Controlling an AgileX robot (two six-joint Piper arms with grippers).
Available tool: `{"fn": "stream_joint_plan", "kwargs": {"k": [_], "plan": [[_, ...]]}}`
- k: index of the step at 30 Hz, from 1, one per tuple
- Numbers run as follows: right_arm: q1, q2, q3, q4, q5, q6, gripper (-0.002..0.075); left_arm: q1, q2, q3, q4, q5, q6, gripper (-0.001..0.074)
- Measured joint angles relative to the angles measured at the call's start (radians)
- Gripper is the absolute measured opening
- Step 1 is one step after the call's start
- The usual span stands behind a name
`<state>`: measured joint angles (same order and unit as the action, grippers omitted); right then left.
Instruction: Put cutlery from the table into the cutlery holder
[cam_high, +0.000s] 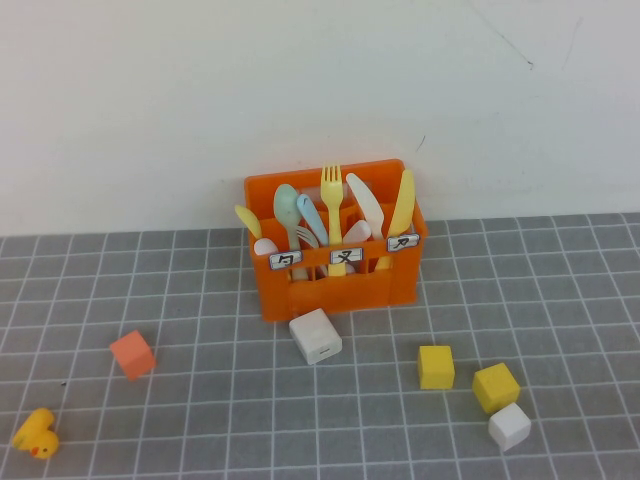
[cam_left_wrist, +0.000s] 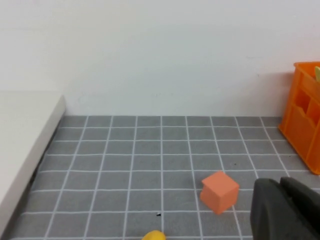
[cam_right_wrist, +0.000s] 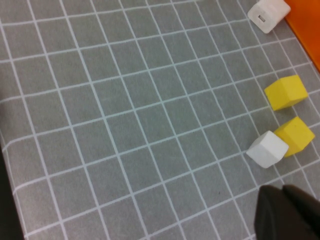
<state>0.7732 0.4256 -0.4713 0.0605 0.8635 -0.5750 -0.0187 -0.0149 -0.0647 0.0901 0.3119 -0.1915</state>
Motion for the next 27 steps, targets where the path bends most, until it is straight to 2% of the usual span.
{"fn": "stream_joint_plan", "kwargs": {"k": [5,10,27], "plan": [[0.000,0.000,0.000,0.000,0.000,0.000,-0.0001,0.000,0.000,0.089,-0.008,-0.071,-0.015,-0.0001],[0.000,0.000,0.000,0.000,0.000,0.000,-0.0001,0.000,0.000,0.088,-0.056,0.012,-0.033,-0.0001],[0.000,0.000,0.000,0.000,0.000,0.000,-0.0001,0.000,0.000,0.088,-0.081,0.020,0.003,-0.0001]]}}
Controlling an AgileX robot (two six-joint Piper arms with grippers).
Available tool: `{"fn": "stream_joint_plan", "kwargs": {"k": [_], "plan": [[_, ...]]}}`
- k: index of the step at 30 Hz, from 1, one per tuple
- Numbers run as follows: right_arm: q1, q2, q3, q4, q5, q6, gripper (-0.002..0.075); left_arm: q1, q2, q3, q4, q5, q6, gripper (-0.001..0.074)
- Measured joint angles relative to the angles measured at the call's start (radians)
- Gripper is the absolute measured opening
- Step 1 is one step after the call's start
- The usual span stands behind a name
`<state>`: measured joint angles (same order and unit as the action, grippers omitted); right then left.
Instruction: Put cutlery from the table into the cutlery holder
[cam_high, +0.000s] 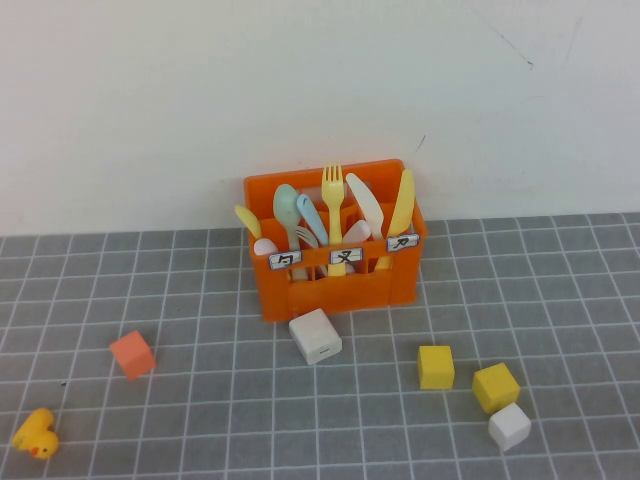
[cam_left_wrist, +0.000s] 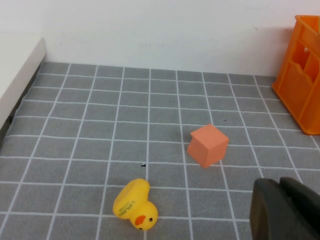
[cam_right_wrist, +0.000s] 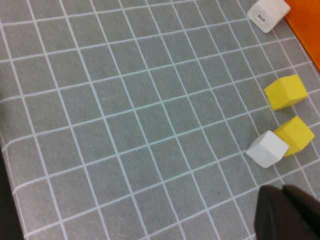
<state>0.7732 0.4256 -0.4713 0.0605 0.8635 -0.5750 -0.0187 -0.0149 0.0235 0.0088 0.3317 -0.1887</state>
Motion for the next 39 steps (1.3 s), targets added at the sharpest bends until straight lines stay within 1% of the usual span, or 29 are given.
{"fn": "stream_joint_plan", "kwargs": {"k": [19,21,24,27,32,35,39], "plan": [[0.000,-0.007,0.000,0.000,0.000,0.000,-0.0001,0.000,0.000,0.000,-0.001,0.002,0.000,-0.0001],[-0.022,-0.022,0.000,0.002,-0.002,0.000,-0.0001,0.000,0.000,0.000,-0.001,0.002,0.000,-0.0001],[-0.102,-0.042,0.005,0.022,-0.035,0.000,-0.0001,0.000,0.000,0.000,-0.001,0.002,0.000,-0.0001],[-0.234,-0.083,0.051,0.074,-0.139,0.000,-0.0001,0.000,0.000,0.000,-0.002,0.002,0.000,-0.0001],[-0.463,-0.188,0.172,0.096,-0.282,0.000,-0.0001,0.000,0.000,0.000,-0.002,0.002,-0.002,-0.0001],[-0.559,-0.277,0.240,0.097,-0.360,0.000,-0.0001,0.000,0.000,0.000,-0.002,0.002,-0.004,-0.0001],[-0.637,-0.397,0.314,0.091,-0.434,0.000,-0.0001,0.000,0.000,0.000,-0.002,0.002,-0.004,-0.0001]]}}
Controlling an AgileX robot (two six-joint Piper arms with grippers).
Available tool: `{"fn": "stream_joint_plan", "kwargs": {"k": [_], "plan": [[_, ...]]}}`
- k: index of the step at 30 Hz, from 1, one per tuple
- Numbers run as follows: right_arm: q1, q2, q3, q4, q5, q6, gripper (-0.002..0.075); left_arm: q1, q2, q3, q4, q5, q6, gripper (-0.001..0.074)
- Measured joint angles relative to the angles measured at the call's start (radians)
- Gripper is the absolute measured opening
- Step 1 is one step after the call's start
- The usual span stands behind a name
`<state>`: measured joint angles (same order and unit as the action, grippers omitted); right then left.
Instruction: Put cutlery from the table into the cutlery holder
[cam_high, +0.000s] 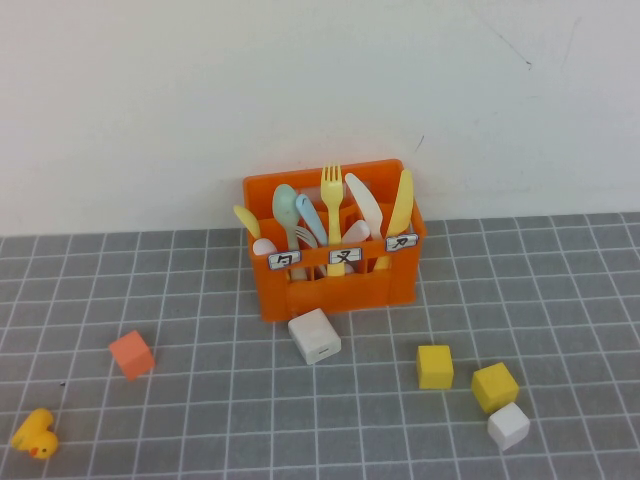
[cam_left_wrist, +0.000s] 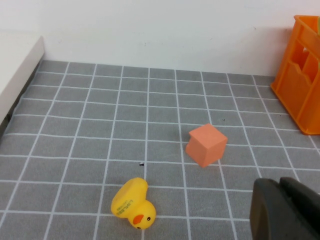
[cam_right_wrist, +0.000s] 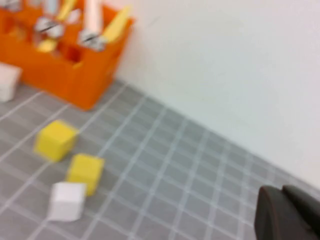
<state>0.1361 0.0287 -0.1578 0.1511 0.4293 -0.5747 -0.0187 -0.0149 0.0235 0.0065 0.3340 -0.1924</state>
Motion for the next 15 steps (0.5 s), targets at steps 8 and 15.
{"fn": "stream_joint_plan", "kwargs": {"k": [8,15], "plan": [[-0.122,-0.043,0.108,-0.027,-0.113,0.000,-0.0001,0.000,0.000,0.000,-0.006,0.000,0.000,-0.0001],[-0.149,-0.043,0.125,-0.030,-0.120,0.000,-0.0001,0.000,0.000,0.000,-0.006,0.000,0.000,-0.0001]]}}
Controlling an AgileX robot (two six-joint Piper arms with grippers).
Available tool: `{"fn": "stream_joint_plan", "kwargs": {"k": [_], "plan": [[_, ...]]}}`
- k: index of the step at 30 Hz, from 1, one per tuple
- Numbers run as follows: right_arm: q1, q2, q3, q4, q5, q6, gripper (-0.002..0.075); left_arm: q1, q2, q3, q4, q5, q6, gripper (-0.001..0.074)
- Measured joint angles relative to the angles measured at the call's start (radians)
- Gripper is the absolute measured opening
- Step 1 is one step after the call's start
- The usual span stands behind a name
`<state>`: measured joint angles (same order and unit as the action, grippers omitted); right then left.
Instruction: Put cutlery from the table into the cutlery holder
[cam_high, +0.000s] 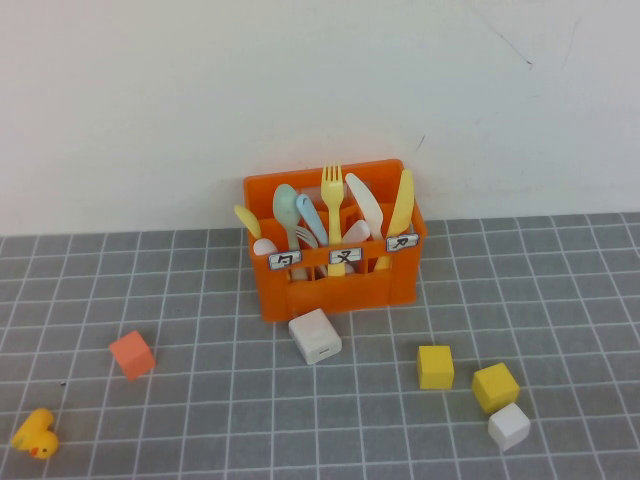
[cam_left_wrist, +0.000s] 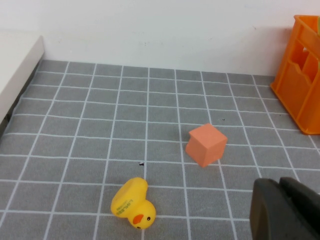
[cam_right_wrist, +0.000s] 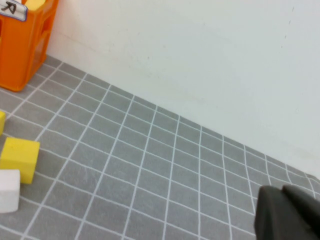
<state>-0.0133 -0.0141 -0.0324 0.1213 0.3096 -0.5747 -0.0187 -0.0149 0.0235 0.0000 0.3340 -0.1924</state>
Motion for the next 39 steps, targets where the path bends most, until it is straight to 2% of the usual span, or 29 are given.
{"fn": "stream_joint_plan", "kwargs": {"k": [10,21,39], "plan": [[0.000,0.000,0.004,-0.002,0.000,0.024,-0.0001,0.000,0.000,0.000,0.000,0.000,0.000,-0.0001],[-0.015,0.000,0.060,-0.121,0.020,0.441,-0.0001,0.000,0.000,0.000,0.000,0.000,0.000,-0.0001],[-0.015,0.000,0.056,-0.163,0.039,0.545,-0.0001,0.000,0.000,0.000,0.000,0.000,0.000,-0.0001]]}}
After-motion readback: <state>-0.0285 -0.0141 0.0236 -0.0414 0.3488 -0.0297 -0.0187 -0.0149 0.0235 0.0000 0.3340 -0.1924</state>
